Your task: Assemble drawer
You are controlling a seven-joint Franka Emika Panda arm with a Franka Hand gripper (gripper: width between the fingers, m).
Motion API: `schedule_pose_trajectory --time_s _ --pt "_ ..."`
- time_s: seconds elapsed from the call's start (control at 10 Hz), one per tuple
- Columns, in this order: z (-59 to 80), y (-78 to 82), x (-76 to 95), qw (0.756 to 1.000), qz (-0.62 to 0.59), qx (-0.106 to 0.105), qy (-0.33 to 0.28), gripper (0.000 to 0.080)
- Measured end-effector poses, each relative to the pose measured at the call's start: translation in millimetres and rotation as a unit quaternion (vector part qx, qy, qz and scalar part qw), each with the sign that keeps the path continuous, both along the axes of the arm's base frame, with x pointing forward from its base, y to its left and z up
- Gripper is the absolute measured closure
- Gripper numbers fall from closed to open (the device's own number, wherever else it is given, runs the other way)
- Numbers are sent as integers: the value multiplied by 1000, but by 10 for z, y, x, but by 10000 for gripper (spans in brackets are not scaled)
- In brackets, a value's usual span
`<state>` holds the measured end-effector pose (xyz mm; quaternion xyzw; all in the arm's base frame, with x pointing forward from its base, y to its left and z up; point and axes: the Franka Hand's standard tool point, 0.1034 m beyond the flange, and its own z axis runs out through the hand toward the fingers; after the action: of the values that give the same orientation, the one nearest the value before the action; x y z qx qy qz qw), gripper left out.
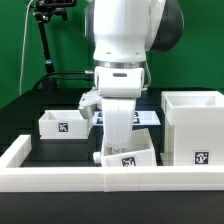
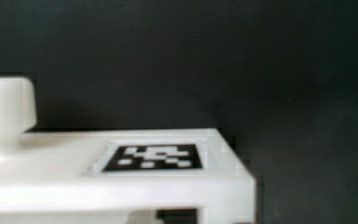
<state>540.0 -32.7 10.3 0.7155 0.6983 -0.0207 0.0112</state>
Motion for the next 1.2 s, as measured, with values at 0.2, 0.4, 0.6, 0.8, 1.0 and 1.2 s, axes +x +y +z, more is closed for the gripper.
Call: schedule_pose_trajectory --time_s 0.2,0.4,0.6,0.8,1.0,1.2 --pt "0 6 1 1000 1 0 -1 755" --pt "2 95 0 1000 6 2 -6 755" --pt "5 173 1 1000 -17 -5 -7 755" --pt "-8 352 -14 999 -24 -23 -8 755" --pt "-12 370 -17 999 -24 -24 -8 755" --pt "-17 373 -21 999 -16 -27 -6 755"
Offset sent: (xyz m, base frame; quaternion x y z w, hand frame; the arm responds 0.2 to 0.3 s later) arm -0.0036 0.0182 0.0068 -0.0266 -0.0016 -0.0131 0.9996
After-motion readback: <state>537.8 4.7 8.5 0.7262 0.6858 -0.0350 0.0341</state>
